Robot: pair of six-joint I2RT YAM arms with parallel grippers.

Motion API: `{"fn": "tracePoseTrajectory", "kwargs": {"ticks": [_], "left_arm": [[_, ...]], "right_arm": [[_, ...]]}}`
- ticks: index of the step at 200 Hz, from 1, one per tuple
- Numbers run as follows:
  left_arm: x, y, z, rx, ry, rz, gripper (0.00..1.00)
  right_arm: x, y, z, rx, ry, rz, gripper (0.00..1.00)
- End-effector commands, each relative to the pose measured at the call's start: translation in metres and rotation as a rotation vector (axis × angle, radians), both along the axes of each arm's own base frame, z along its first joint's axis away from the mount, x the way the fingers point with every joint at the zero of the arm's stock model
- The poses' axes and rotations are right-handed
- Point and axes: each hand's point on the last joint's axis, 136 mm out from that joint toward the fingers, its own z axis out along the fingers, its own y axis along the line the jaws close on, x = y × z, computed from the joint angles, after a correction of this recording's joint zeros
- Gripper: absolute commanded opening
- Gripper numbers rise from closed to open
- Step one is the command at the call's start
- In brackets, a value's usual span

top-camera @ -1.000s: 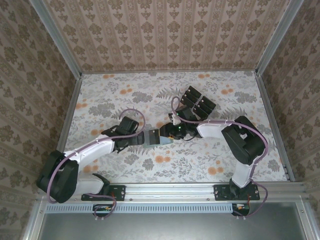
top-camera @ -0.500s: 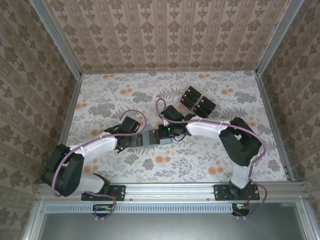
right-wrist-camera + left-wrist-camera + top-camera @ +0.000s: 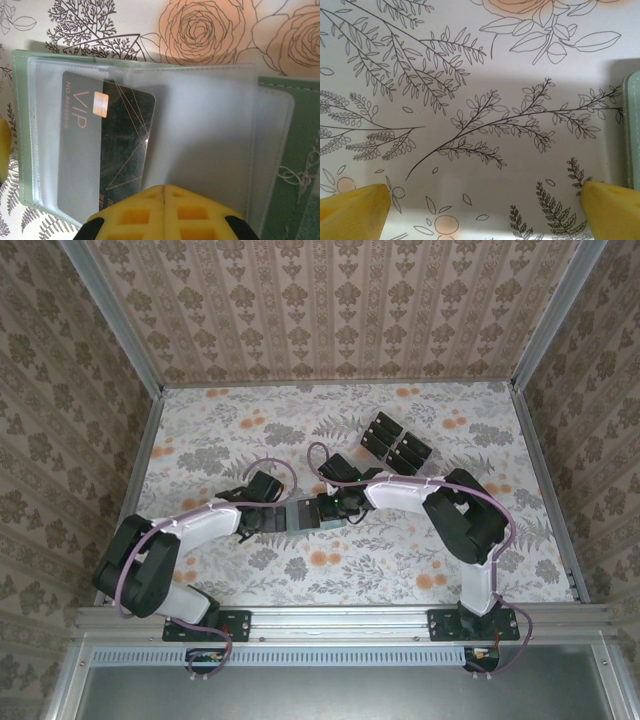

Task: Put the credit cards into the card holder
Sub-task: Insert the credit card into the card slot.

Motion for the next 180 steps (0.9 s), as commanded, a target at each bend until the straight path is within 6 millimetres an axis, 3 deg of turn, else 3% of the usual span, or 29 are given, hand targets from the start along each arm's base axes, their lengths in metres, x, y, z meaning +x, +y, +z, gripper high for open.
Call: {"fn": "tracePoseTrajectory", "kwargs": {"ticks": [1, 180], "left_arm": [[0.010, -0.003, 0.004, 0.003, -0.021, -0.012, 1.00], [0.012, -0.010, 0.001, -0.024, -0.023, -0.029, 1.00]], "right_arm": [[0.003, 0.004, -0.001, -0.014, -0.004, 0.012, 0.05], [0.000, 0.052, 0.011, 0.064, 0.000, 0.080, 0.05]]}}
